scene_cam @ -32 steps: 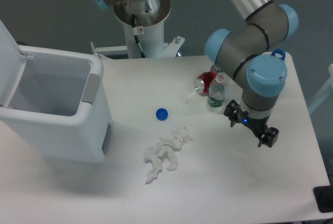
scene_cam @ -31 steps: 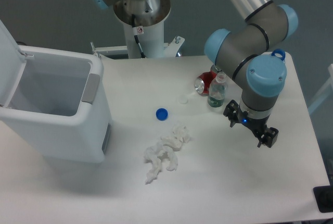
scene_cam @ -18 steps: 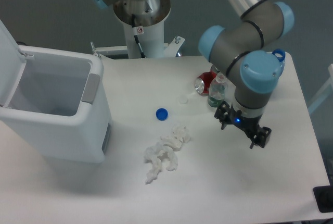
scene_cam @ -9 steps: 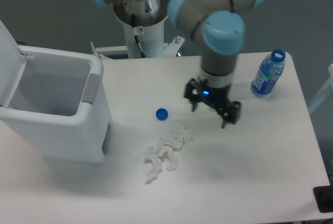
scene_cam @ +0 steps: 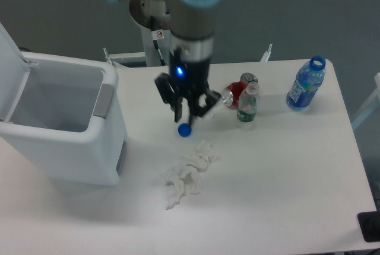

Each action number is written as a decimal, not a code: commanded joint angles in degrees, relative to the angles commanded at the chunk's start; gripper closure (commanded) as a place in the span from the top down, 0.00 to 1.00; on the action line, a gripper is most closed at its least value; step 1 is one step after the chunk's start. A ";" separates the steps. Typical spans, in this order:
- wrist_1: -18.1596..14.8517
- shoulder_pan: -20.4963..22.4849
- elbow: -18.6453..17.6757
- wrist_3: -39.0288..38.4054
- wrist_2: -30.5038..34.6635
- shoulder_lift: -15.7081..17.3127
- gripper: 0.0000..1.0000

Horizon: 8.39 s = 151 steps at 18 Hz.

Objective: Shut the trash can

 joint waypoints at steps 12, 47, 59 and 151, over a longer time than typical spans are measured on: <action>-1.14 -11.85 -3.25 -11.00 -7.57 12.92 0.00; -0.88 -34.37 8.44 -16.45 1.30 3.96 0.00; -0.88 -34.10 7.82 -17.07 7.46 3.96 0.00; -0.35 -14.51 2.37 -12.15 5.37 -2.28 0.33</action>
